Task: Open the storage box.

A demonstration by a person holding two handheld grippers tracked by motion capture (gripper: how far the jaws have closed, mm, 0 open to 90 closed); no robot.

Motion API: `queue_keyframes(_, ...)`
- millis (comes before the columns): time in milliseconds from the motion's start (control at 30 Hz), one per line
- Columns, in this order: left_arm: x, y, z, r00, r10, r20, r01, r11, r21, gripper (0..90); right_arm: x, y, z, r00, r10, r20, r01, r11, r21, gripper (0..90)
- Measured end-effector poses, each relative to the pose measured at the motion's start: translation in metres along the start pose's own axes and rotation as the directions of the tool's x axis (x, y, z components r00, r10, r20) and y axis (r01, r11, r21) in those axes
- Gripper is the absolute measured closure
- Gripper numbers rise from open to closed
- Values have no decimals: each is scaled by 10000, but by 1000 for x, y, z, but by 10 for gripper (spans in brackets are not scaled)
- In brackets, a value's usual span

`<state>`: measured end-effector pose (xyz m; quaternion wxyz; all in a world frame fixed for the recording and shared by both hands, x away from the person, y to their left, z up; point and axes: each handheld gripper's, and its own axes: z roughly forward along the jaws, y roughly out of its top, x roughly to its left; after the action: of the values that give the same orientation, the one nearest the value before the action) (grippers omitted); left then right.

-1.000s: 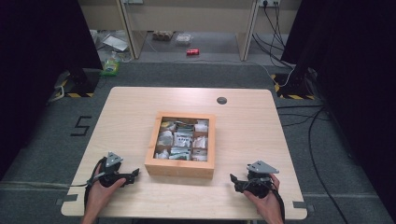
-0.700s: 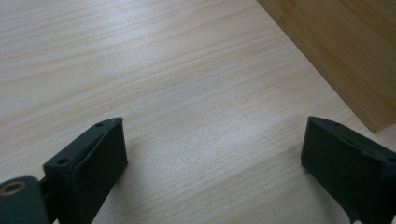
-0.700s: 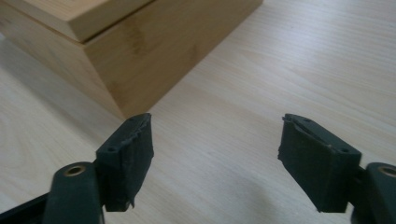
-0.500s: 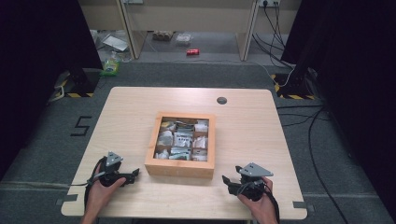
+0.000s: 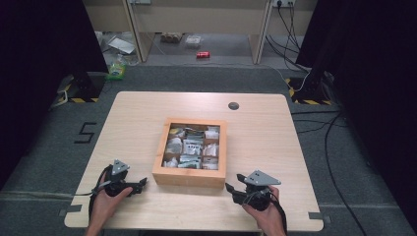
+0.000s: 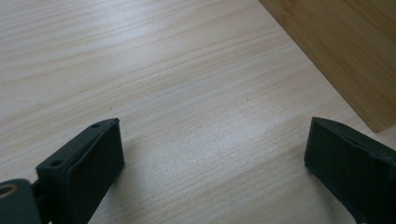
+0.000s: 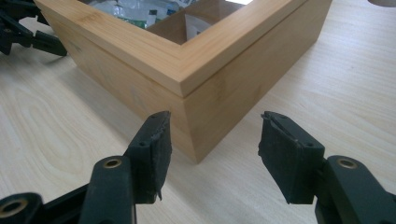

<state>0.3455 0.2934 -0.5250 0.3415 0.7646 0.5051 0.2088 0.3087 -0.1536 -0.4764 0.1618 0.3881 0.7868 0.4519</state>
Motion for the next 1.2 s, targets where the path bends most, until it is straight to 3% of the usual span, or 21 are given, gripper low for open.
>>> queue_keyframes(333,0,0,1,10000,38,42,-38,10000,56,20,4,3,2,9999,-130,-77,130,9999,-58,483)
queue_keyframes(567,0,0,1,10000,35,39,-35,10000,62,17,12,5,7,9988,-457,-195,455,9989,-108,503)
queue_keyframes(733,1,3,4,10000,52,46,-52,9999,128,0,14,3,11,9975,-705,-37,705,9975,-6,521)
queue_keyframes(1000,2,5,6,9999,80,73,-81,9999,128,0,12,2,12,9983,-574,59,575,9983,-131,552)
queue_keyframes(1200,2,4,5,10000,76,44,-76,9999,113,0,16,3,15,9967,-811,-97,809,9967,-117,565)
